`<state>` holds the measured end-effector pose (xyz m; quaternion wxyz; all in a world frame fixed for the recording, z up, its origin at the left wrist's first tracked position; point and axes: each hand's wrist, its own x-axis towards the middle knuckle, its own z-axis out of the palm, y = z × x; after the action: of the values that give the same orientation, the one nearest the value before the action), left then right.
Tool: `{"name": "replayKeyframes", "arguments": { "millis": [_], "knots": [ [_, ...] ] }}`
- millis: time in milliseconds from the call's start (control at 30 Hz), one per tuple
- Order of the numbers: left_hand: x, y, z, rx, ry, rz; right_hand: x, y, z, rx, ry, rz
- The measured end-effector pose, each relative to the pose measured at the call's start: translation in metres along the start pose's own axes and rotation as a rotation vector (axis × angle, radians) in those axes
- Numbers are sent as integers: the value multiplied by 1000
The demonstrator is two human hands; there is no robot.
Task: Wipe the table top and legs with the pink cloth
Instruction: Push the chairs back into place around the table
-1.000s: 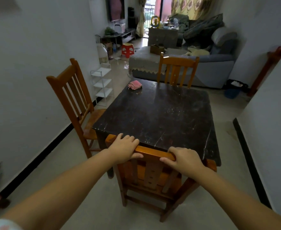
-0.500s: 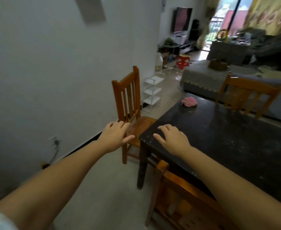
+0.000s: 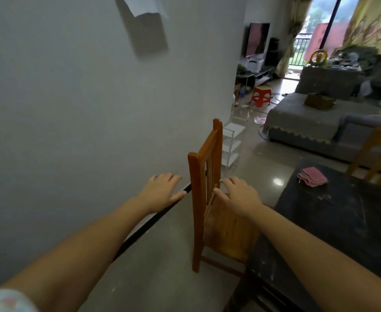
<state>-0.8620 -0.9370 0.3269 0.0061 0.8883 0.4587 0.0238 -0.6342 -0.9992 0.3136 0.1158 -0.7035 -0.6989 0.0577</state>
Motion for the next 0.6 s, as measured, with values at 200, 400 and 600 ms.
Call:
{"name": "replayKeyframes", "arguments": {
  "millis": [200, 400, 600],
  "knots": [
    [95, -63, -6, -35, 6, 52, 102, 7, 9, -40, 17, 70],
    [211, -111, 7, -47, 30, 198, 219, 20, 22, 3, 79, 125],
    [318, -136, 22, -18, 13, 452, 288, 23, 41, 160, 4, 268]
  ]
}}
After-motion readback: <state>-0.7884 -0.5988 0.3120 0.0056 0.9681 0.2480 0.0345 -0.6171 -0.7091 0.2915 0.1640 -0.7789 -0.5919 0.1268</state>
